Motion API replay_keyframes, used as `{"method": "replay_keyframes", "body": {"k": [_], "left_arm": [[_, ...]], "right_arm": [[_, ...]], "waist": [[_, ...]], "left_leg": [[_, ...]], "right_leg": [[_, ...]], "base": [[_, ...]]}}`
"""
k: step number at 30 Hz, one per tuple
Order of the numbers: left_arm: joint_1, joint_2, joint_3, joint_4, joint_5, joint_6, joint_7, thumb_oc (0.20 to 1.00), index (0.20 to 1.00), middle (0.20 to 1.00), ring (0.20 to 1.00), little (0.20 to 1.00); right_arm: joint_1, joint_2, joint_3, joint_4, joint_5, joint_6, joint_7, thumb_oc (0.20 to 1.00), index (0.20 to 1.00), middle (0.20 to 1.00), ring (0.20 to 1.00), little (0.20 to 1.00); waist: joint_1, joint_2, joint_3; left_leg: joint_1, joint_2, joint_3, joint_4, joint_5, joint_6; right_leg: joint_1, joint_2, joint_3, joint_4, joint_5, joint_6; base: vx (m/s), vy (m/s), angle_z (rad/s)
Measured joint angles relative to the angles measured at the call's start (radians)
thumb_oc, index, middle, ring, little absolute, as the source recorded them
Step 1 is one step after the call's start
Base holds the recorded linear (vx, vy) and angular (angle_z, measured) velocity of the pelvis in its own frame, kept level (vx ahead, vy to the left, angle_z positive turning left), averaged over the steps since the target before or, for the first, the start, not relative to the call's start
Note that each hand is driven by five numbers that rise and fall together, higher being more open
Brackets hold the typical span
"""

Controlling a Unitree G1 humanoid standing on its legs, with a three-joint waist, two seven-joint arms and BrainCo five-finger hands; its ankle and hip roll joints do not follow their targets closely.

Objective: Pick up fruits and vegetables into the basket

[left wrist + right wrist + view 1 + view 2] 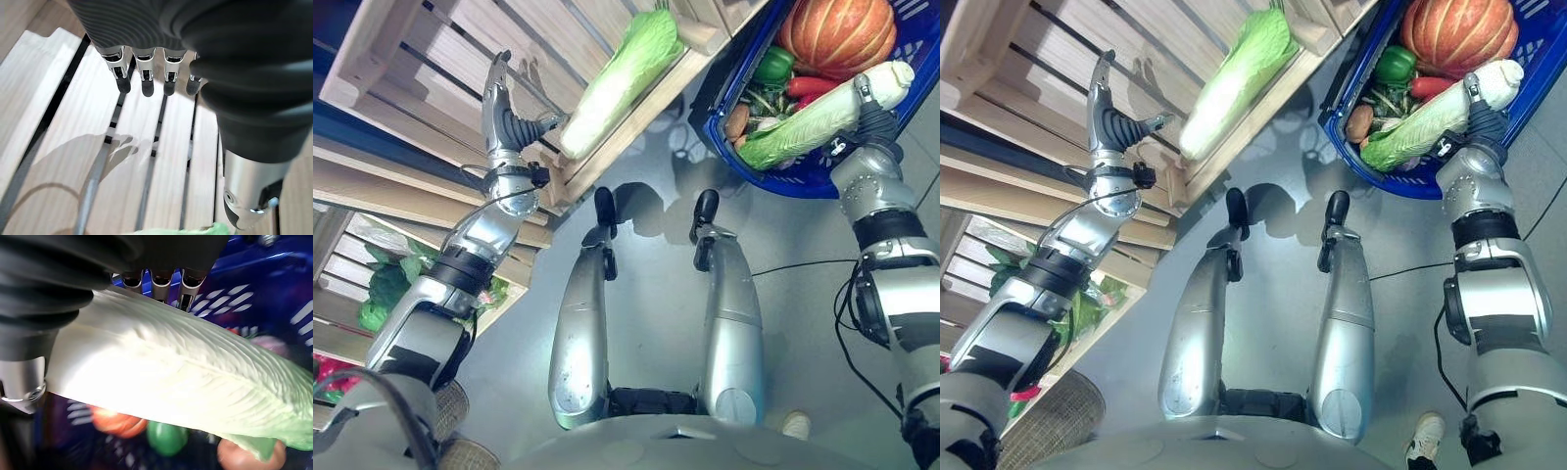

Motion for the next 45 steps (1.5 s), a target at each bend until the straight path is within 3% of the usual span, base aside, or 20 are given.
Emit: {"method": "replay_keyframes", "body": {"k": [4, 11, 18, 24, 31, 40, 45], "left_arm": [[-0.016, 0.001, -0.018, 0.001, 0.000, 0.000, -0.006, 1.000, 1.000, 1.000, 1.000, 1.000], [-0.049, 0.002, -0.042, 0.000, 0.000, 0.005, -0.020, 1.000, 1.000, 1.000, 1.000, 1.000], [-0.010, -0.007, -0.044, -0.001, 0.000, 0.067, -0.011, 1.000, 1.000, 1.000, 1.000, 1.000], [0.072, -0.033, 0.001, -0.010, 0.001, 0.094, 0.010, 1.000, 1.000, 1.000, 1.000, 1.000], [0.145, -0.094, 0.087, -0.010, 0.001, 0.125, 0.024, 1.000, 1.000, 1.000, 1.000, 1.000], [0.139, -0.131, 0.122, 0.109, -0.031, 0.137, 0.025, 1.000, 1.000, 1.000, 1.000, 1.000], [0.094, -0.132, 0.132, 0.243, -0.100, 0.136, 0.025, 1.000, 1.000, 1.000, 1.000, 1.000]], "right_arm": [[0.006, 0.002, 0.010, 0.100, 0.038, 0.073, 0.004, 1.000, 1.000, 1.000, 1.000, 1.000], [0.029, 0.004, 0.024, 0.072, -0.034, 0.054, -0.031, 1.000, 1.000, 1.000, 1.000, 1.000], [0.180, 0.009, 0.060, -0.280, -0.189, -0.036, -0.125, 1.000, 1.000, 1.000, 1.000, 1.000], [0.394, 0.043, 0.054, -0.589, -0.406, -0.123, -0.145, 1.000, 1.000, 1.000, 1.000, 1.000], [0.648, 0.098, 0.051, -0.897, -0.621, -0.200, -0.009, 1.000, 1.000, 1.000, 1.000, 1.000], [0.700, 0.063, 0.061, -1.051, -0.672, -0.238, 0.204, 1.000, 1.000, 1.000, 1.000, 1.000], [0.701, 0.028, 0.066, -1.061, -0.672, -0.233, 0.252, 1.000, 1.000, 1.000, 1.000, 1.000]], "waist": [[0.004, 0.000, 0.000], [-0.003, 0.000, 0.000], [-0.033, -0.001, 0.000], [-0.098, -0.004, 0.001], [-0.177, -0.005, 0.001], [-0.222, -0.005, 0.001], [-0.241, -0.005, 0.001]], "left_leg": [[-0.009, -0.001, -0.007, 0.015, -0.006, -0.001], [-0.023, 0.001, -0.012, 0.031, -0.011, 0.001], [-0.023, 0.011, 0.002, 0.031, -0.019, -0.001], [0.018, 0.017, 0.027, 0.027, -0.040, 0.001], [0.083, 0.015, 0.087, -0.008, -0.051, 0.012], [0.133, 0.017, 0.127, -0.043, -0.052, 0.008], [0.146, 0.017, 0.140, -0.047, -0.052, 0.005]], "right_leg": [[-0.003, -0.001, -0.001, 0.006, 0.000, -0.003], [-0.009, 0.002, -0.002, 0.004, -0.001, 0.000], [-0.011, 0.015, 0.010, -0.004, 0.003, -0.006], [0.016, 0.025, 0.034, -0.018, 0.003, 0.000], [0.043, 0.036, 0.089, -0.052, 0.011, 0.028], [0.050, 0.051, 0.127, -0.054, 0.011, 0.028], [0.051, 0.054, 0.141, -0.053, 0.010, 0.028]], "base": [[0.00, -0.015, 0.02], [0.00, 0.000, 0.00], [0.00, 0.051, -0.06], [0.02, 0.099, -0.11], [0.02, 0.115, -0.18], [0.02, 0.075, -0.11], [0.03, 0.060, -0.06]]}}
